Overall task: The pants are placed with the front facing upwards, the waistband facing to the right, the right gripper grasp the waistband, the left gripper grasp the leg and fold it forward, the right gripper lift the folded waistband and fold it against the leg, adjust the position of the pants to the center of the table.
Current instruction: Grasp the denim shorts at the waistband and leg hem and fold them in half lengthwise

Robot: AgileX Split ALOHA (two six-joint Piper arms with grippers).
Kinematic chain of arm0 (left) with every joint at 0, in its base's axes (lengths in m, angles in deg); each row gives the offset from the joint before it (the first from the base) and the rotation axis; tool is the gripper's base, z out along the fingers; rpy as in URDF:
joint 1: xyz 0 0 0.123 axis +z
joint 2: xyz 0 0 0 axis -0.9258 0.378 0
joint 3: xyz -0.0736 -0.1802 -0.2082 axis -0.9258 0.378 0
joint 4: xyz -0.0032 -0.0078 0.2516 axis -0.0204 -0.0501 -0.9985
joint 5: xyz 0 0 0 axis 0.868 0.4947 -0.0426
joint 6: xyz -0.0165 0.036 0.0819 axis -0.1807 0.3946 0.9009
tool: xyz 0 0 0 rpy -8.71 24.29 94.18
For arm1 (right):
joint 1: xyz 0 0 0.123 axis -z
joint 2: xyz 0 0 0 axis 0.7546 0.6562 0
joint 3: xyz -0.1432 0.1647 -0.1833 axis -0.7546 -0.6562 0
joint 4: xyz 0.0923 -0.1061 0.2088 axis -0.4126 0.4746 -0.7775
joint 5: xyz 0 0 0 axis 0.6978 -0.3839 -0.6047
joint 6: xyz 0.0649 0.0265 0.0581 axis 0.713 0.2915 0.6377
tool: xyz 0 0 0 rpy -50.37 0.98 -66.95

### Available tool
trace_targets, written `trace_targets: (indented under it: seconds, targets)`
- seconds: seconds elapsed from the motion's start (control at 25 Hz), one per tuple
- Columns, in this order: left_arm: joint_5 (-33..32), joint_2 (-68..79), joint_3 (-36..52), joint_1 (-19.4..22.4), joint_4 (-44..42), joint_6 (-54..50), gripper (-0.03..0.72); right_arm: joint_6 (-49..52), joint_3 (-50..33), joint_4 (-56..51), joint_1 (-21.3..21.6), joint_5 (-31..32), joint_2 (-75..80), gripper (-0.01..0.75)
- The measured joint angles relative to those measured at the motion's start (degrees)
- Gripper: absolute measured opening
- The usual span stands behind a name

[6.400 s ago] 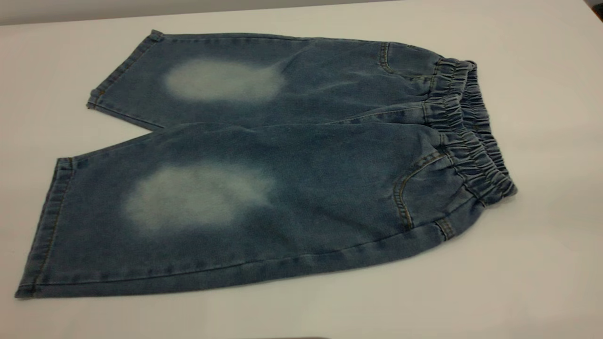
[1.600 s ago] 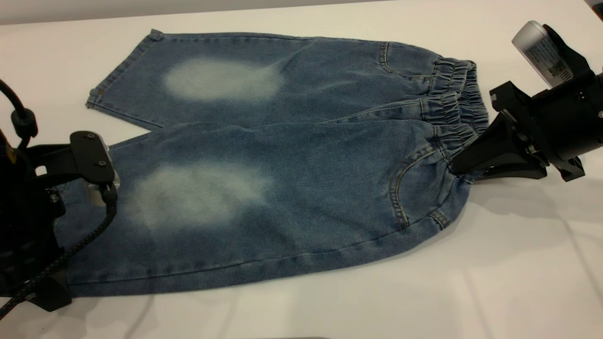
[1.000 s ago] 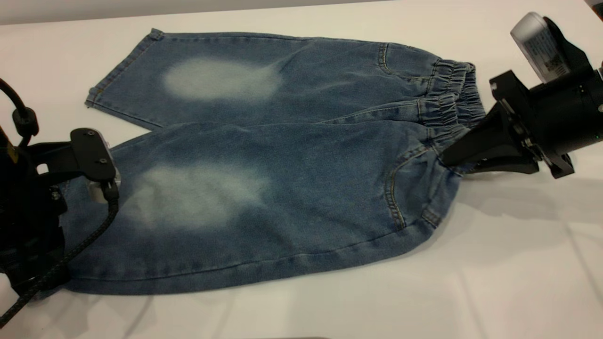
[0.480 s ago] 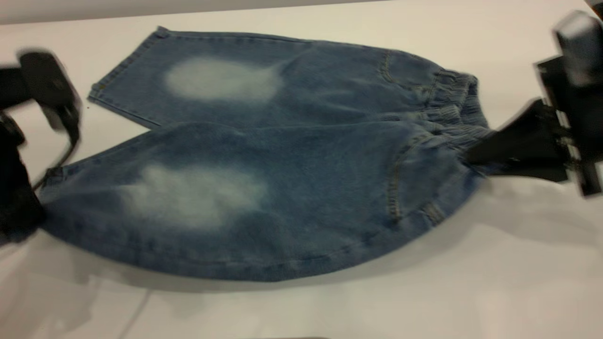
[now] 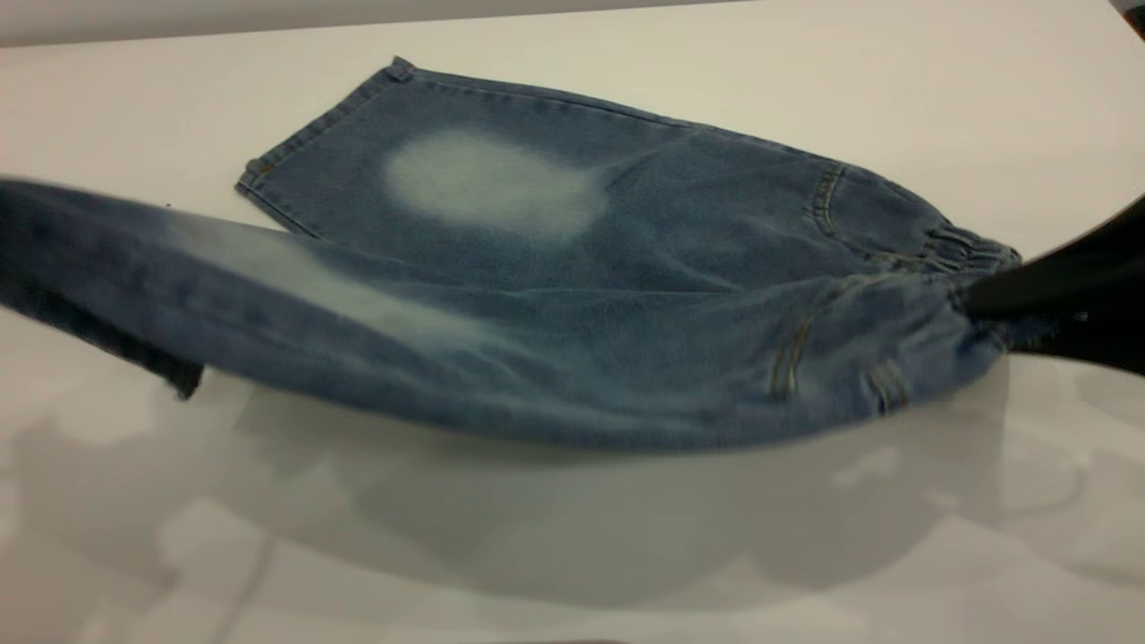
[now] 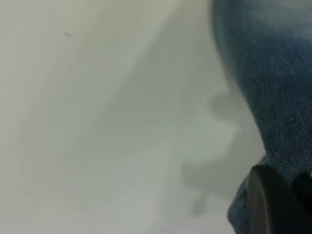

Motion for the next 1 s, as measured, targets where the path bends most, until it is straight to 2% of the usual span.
trace_targets:
  seconds: [0.16,0.44,0.76,1.0]
  targets:
    - [2.39,3.55,-5.68,0.0,-3.95,-2.6,0.022,5.03,0.31,-3.92,0.0,1.95,-0.24,0.041]
    - [8.05,20.57,-16.09,0.0,-6.39,-3.74,0.022,17.42,5.22,-4.6,0.0,-0.68,0.13,0.041]
    - [11.62,40.27,-31.32,0.0,-6.33,-5.78,0.023,31.45,13.82,-4.54,0.0,-10.75,3.22,0.041]
    - [11.78,50.41,-42.72,-0.04,-6.08,-6.17,0.023,38.61,19.68,-4.54,0.0,-14.77,5.06,0.041]
